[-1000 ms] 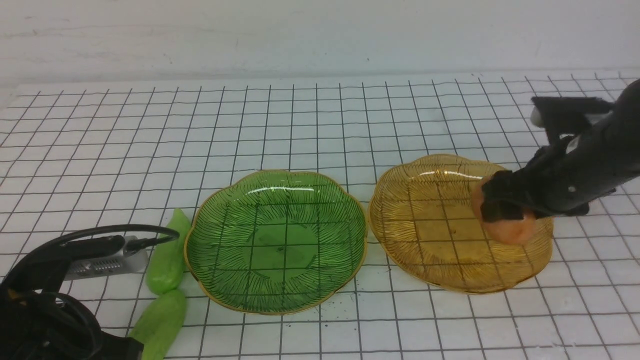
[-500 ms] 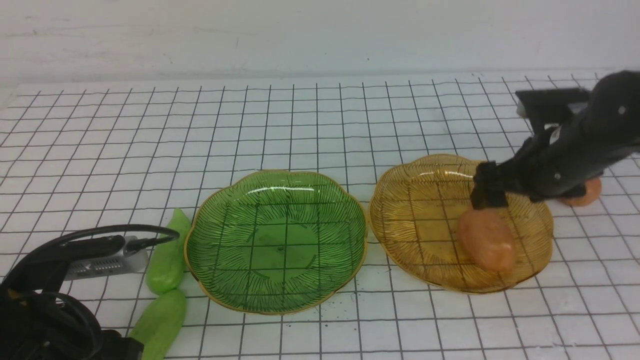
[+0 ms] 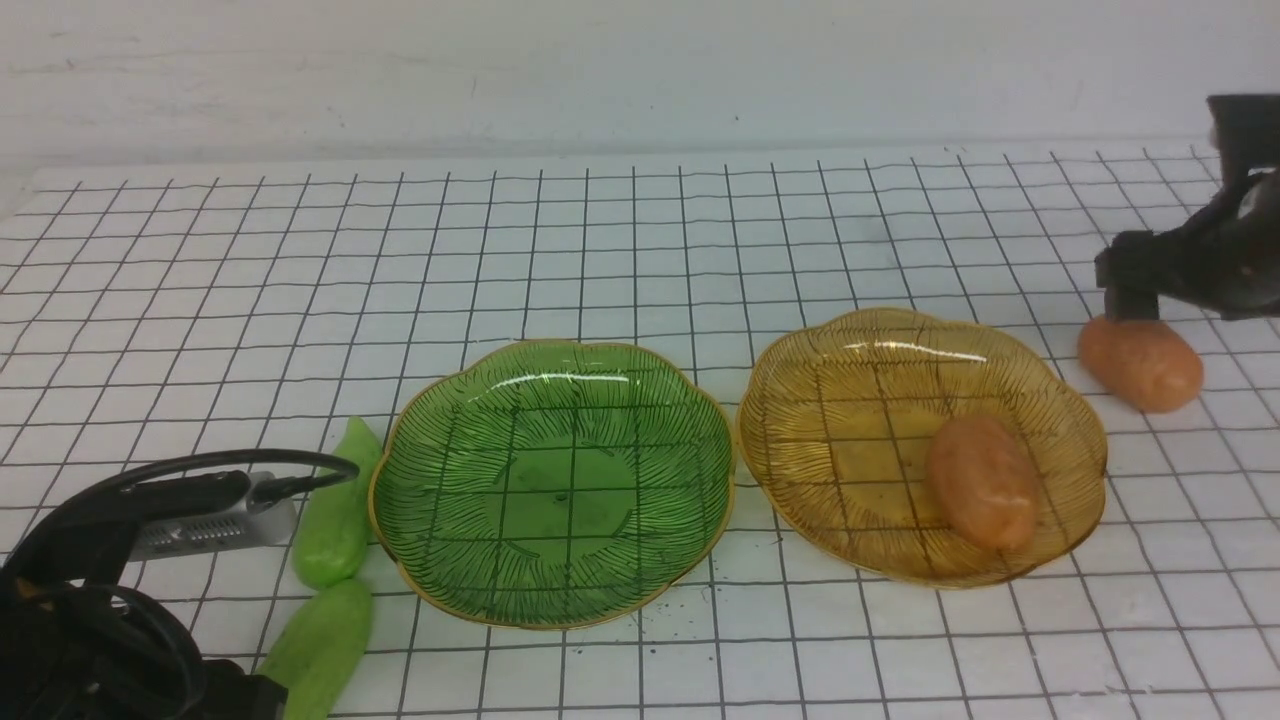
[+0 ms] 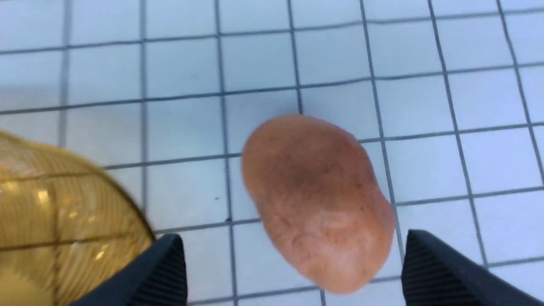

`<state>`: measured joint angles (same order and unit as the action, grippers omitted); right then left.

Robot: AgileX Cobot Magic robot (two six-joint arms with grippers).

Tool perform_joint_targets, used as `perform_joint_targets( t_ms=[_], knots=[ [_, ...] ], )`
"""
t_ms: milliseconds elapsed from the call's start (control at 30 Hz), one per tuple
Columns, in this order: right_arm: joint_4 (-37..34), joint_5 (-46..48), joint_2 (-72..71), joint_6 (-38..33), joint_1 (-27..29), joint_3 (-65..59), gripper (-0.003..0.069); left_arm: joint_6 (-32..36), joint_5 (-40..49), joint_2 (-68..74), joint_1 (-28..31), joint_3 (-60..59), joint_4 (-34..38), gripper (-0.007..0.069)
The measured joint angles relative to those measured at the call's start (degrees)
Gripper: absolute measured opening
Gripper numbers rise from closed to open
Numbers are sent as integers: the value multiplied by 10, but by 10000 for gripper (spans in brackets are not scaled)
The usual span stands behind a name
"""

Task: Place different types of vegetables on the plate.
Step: 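Put the potato onto the plate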

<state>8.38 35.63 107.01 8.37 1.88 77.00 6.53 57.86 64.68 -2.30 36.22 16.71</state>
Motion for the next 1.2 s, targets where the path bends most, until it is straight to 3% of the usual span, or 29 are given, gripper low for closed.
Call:
perform_joint_targets(
  t_ms=[200, 500, 1000, 1200],
  knots=[
    [63, -85, 55, 0, 0, 0, 609, 0, 0, 0, 0, 0, 0, 290],
    [154, -110, 95, 0, 0, 2, 577, 0, 0, 0, 0, 0, 6, 290],
    [163, -89, 95, 0, 0, 4, 516, 0, -1, 0, 0, 0, 17, 290],
    [163, -28, 72, 0, 0, 10, 516, 0, -1, 0, 0, 0, 17, 290]
  ],
)
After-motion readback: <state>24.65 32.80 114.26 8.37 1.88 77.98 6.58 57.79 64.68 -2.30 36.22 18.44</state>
